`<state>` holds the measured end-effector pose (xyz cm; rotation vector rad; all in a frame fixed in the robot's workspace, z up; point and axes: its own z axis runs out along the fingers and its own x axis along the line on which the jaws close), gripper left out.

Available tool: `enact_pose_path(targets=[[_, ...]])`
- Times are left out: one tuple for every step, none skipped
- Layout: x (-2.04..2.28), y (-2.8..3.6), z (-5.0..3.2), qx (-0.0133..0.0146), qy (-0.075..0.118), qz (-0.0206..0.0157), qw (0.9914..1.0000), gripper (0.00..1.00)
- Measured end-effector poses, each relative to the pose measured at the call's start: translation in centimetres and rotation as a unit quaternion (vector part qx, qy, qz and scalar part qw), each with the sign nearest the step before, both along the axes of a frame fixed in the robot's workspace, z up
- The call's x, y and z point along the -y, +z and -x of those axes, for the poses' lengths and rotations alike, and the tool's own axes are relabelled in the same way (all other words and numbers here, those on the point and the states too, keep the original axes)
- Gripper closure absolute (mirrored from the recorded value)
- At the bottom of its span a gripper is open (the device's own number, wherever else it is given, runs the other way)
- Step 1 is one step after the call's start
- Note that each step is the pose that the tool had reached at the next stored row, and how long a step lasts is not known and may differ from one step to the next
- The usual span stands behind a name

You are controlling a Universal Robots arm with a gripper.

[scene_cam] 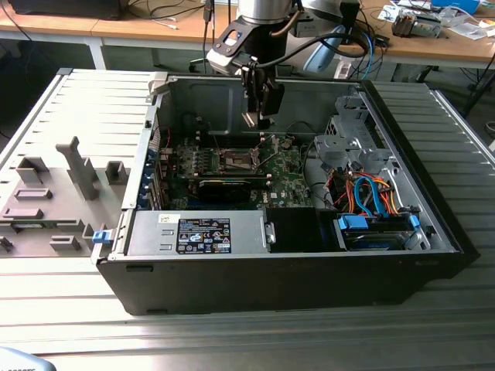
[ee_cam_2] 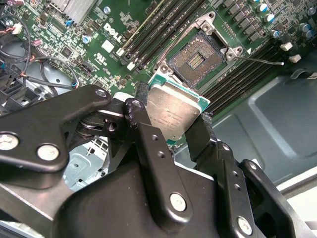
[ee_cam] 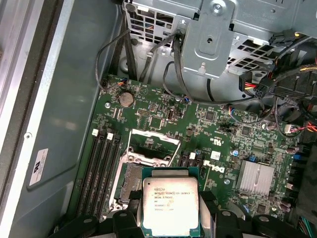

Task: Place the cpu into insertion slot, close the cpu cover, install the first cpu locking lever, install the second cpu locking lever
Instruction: 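Place the cpu into insertion slot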

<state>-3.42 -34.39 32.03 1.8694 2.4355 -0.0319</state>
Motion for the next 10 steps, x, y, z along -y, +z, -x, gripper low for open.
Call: enact_pose_path(targets=[[0.0,-0.01,0.0,0.0,0.0,0.0,1.0,0.45],[0.0,-0.02,0.0,0.0,-0.001,0.0,1.0,0.45],[0.0,-0.02,0.0,0.0,-0.001,0.0,1.0,0.45],[0.0,-0.04,0.0,0.0,-0.001,0.0,1.0,0.45],[0.0,-0.04,0.0,0.0,-0.001,0.0,1.0,0.45],[0.0,-0.05,0.0,0.0,-0.002,0.0,1.0,0.45],[0.0,-0.07,0.0,0.0,-0.002,0.0,1.0,0.45],[0.0,-0.07,0.0,0.0,-0.002,0.0,1.0,0.45],[0.0,-0.09,0.0,0.0,-0.002,0.0,1.0,0.45],[0.0,-0.12,0.0,0.0,-0.003,0.0,1.0,0.45]])
